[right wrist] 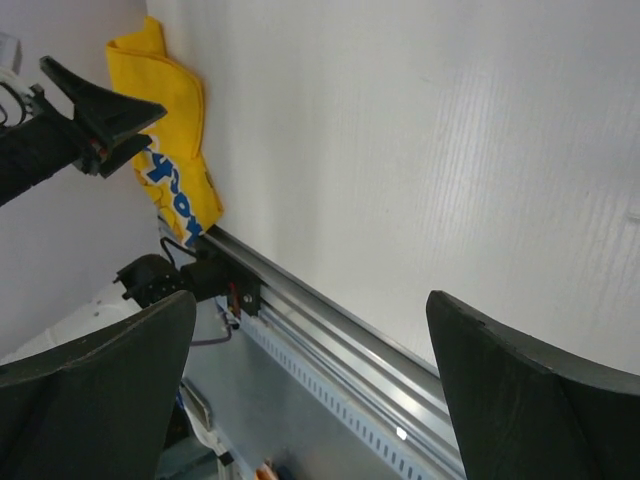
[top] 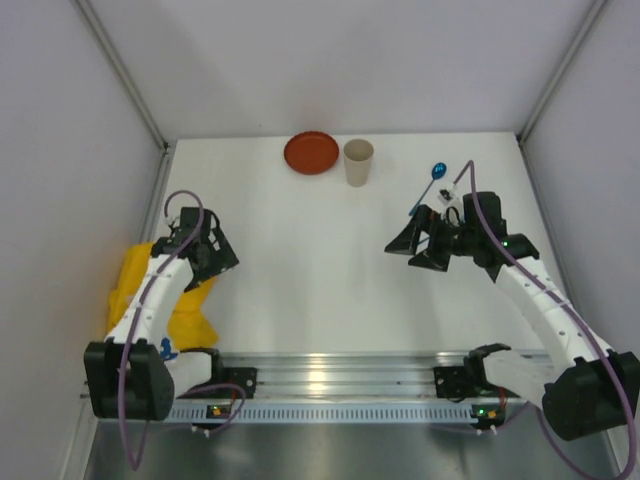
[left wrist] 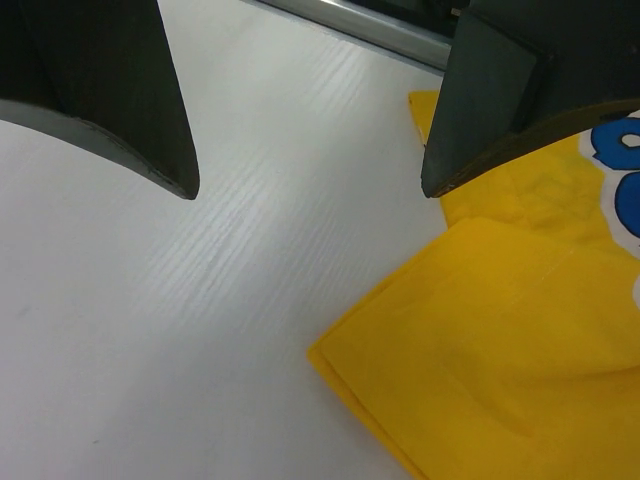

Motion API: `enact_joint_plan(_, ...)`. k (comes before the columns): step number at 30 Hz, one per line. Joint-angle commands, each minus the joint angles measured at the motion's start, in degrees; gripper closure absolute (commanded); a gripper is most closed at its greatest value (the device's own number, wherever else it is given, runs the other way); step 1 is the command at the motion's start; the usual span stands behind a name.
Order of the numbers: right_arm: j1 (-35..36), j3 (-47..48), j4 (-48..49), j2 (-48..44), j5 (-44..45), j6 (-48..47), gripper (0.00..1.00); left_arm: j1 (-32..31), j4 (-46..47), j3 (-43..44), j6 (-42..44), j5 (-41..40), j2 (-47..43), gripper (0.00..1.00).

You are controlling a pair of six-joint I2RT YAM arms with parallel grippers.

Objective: Set the dinner table for one person

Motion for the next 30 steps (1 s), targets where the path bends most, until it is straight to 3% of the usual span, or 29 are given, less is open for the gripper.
enact_joint_plan(1, 0.6, -0.2, 1.1, -0.6, 0.4, -1.1, 0.00, 0.1, 0.8, 1.2, -1.2, -2.0, 7.0, 0.02)
enact_joint_plan(6, 0.6, -0.2, 0.1, -1.9, 0.9, -1.9, 0.00, 0.5, 6.9, 0.8, 2.2, -4.2, 14.8, 0.02)
enact_joint_plan(12, 0.6, 0.2, -2.0, -2.7, 2.2, -2.8, 0.00, 1.9, 10.3, 0.0, 4.6, -6.3, 17.3, 0.04)
enact_joint_plan(20, 0.6, 1.3, -3.2, -1.8, 3.8, -3.4, 0.00, 6.9, 11.9, 1.1, 6.0, -7.0, 23.5, 0.19)
enact_joint_plan(25, 0.5, 1.6, -3.3, -1.6, 4.9, -3.4, 0.00, 7.1, 13.1, 1.4, 6.9, -5.8, 27.5, 0.25)
enact_joint_plan(30, 0.6, 1.3, -3.2, -1.1, 5.4, -3.5, 0.00, 7.3, 13.3, 1.8, 7.0, -6.8, 29.3, 0.38)
